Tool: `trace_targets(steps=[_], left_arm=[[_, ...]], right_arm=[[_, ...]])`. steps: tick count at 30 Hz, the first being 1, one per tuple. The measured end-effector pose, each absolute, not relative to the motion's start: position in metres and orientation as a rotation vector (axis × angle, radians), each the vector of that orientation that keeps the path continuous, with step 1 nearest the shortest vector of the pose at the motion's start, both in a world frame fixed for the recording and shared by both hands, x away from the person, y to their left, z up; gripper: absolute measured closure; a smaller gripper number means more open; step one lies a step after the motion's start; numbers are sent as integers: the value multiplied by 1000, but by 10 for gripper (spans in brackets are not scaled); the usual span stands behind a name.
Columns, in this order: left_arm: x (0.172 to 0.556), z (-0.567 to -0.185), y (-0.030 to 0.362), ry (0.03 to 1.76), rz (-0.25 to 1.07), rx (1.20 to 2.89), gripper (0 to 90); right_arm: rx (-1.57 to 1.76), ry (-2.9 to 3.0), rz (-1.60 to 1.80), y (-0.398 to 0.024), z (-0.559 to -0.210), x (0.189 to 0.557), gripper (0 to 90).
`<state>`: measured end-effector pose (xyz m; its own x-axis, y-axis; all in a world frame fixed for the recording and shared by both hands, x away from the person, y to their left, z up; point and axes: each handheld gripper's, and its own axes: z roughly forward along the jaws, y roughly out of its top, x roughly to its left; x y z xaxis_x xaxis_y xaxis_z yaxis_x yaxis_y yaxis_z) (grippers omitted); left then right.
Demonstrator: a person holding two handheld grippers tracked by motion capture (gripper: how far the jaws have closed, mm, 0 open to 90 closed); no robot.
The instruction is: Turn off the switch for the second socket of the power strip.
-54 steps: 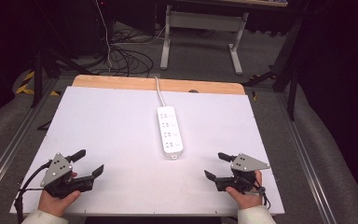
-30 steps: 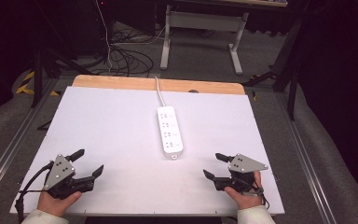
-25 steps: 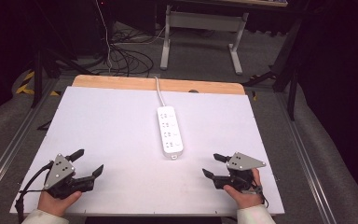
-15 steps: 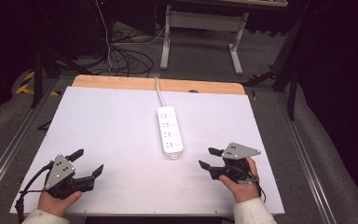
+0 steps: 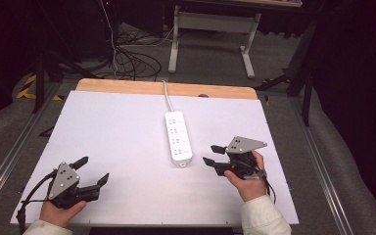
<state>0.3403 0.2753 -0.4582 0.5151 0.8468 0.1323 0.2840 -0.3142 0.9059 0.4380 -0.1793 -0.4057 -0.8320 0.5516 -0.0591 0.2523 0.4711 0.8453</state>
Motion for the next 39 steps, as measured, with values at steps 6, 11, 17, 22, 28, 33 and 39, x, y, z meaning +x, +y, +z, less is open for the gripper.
trace_targets(steps=[6, 11, 17, 22, 28, 33, 39], left_arm=[[339, -459, 275, 939, 783, 1853, 181], [337, -459, 277, 948, 790, 1849, 182], [335, -459, 278, 955, 798, 1848, 182], [336, -459, 277, 951, 798, 1852, 182], [336, -459, 276, 951, 801, 1854, 182], [337, -459, 276, 949, 802, 1855, 182], [337, -459, 277, 949, 804, 1855, 181]], right_arm=[[647, 2413, 1259, -172, -397, 445, 505], [639, 2420, 1260, -166, -393, 452, 521], [625, 2434, 1243, -160, -391, 458, 539], [642, 2432, 1225, -160, -390, 460, 636], [655, 2417, 1220, -155, -385, 469, 900], [651, 2439, 1227, -148, -382, 477, 900], [700, 2437, 1255, -140, -378, 495, 900]])
